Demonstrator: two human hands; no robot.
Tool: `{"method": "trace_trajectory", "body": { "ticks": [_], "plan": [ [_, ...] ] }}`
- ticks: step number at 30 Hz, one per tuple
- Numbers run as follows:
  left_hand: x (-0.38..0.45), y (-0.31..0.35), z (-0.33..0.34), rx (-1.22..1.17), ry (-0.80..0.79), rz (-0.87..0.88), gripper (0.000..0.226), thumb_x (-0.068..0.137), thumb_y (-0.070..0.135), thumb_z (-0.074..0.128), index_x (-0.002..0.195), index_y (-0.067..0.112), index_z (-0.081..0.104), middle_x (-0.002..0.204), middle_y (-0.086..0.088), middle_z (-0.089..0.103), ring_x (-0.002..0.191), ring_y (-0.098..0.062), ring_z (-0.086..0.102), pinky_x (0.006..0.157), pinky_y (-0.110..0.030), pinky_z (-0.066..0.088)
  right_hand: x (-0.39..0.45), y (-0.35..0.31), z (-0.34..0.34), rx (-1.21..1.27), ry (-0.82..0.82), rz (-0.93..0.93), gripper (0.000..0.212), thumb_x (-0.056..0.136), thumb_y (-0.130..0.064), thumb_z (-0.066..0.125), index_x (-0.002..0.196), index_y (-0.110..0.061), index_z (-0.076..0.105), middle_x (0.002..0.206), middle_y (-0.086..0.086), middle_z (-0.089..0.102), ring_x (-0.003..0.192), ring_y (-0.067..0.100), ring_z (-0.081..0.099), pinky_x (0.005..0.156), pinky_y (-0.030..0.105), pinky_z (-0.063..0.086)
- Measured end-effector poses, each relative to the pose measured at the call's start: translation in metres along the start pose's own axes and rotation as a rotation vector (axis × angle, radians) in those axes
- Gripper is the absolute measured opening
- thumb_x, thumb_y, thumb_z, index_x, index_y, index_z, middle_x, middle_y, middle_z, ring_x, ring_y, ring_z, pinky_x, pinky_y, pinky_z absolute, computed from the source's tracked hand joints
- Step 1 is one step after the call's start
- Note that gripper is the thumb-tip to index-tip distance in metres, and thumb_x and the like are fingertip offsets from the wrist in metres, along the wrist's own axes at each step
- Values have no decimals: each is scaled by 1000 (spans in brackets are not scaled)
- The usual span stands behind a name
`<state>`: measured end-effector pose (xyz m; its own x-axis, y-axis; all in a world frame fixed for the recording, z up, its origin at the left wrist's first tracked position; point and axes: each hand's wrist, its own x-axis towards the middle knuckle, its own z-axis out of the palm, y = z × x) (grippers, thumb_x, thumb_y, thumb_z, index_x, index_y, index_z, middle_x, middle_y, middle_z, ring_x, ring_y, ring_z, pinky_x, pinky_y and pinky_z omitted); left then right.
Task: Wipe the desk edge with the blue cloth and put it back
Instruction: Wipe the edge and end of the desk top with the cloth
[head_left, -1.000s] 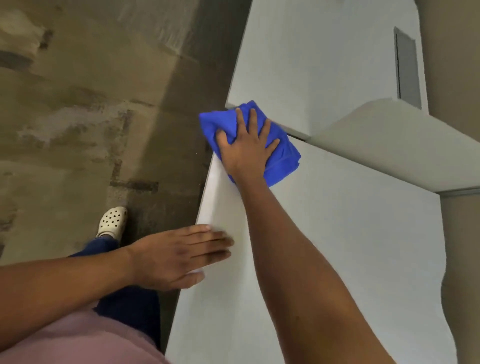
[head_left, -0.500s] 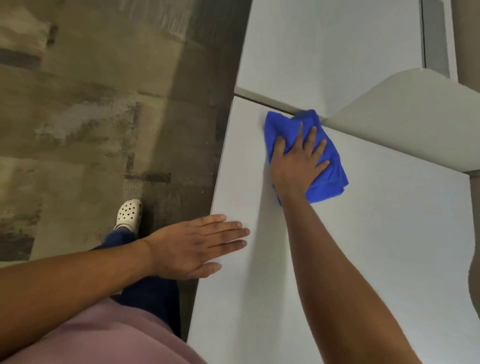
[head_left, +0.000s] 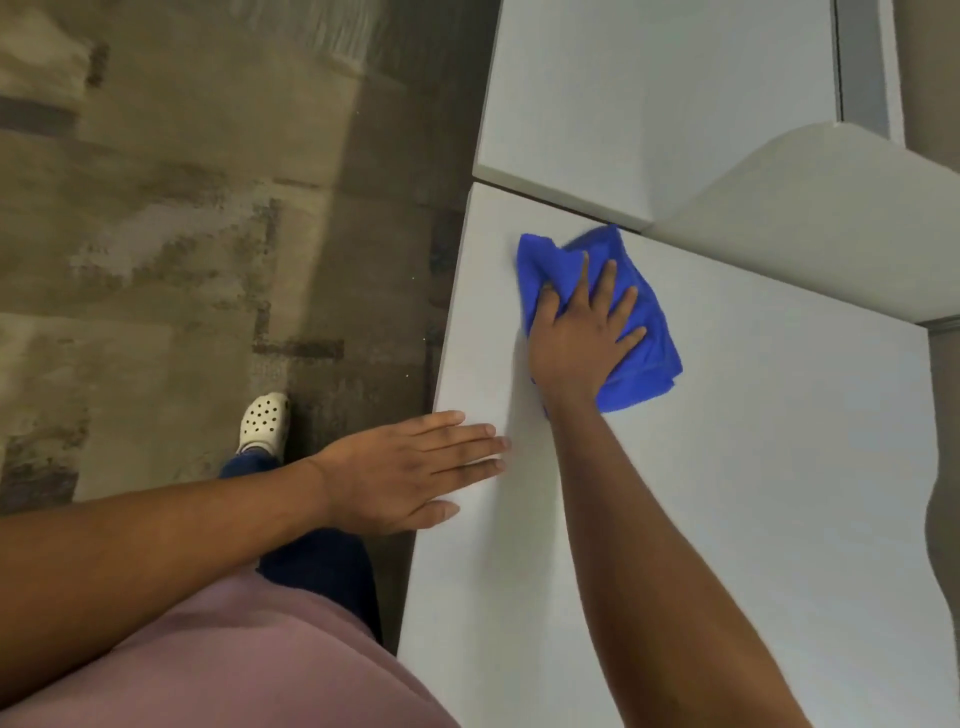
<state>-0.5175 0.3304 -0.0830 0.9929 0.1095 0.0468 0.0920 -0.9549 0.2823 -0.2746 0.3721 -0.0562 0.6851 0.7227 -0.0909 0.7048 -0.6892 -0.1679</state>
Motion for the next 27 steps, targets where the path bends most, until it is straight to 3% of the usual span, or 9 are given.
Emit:
{"method": "trace_trajectory", "body": {
  "ticks": [5, 9, 13, 16, 23, 27],
  "plan": [
    [-25, 4, 0, 120, 154, -22, 61, 114, 38, 36, 166, 7, 29, 175, -11, 27, 164, -27, 19, 133, -52, 9, -62, 25, 4, -102, -66, -462, 65, 108, -60, 22, 168, -36, 20, 178, -4, 16, 165, 33, 9, 131, 62, 7],
    [-72, -8, -9, 29, 295, -213, 63, 113, 37, 40, 166, 6, 27, 174, -13, 30, 164, -27, 20, 133, -53, 12, -121, 67, 2, -80, -56, -340, 64, 107, -58, 26, 168, -38, 20, 179, -6, 15, 166, 31, 7, 129, 65, 10],
    [-86, -22, -26, -45, 392, -409, 63, 107, 29, 44, 162, 1, 33, 171, -17, 34, 164, -28, 20, 133, -54, 12, -192, 43, 21, -128, -81, -494, 74, 103, -57, 41, 169, -40, 12, 179, -6, 8, 166, 32, 2, 130, 65, 5],
    [-80, -24, -35, -43, 407, -421, 62, 104, 24, 43, 160, -3, 37, 170, -18, 34, 163, -30, 21, 133, -52, 10, -164, 12, 25, -115, -70, -514, 73, 103, -56, 46, 168, -41, 16, 179, -6, 10, 166, 32, 6, 129, 65, 5],
    [-59, -29, -44, 1, 397, -363, 66, 99, 15, 47, 161, -2, 36, 171, -18, 33, 162, -33, 24, 132, -57, 14, -29, -48, 11, -21, -88, -438, 63, 109, -59, 26, 168, -36, 21, 178, -6, 18, 165, 30, 12, 131, 62, 7],
    [-50, -30, -52, 62, 423, -396, 75, 90, 8, 60, 160, -3, 37, 171, -19, 34, 162, -34, 24, 132, -58, 12, -33, -48, 9, -26, -90, -436, 63, 111, -56, 26, 169, -34, 19, 179, -5, 15, 166, 30, 8, 131, 61, 5]
  ]
}}
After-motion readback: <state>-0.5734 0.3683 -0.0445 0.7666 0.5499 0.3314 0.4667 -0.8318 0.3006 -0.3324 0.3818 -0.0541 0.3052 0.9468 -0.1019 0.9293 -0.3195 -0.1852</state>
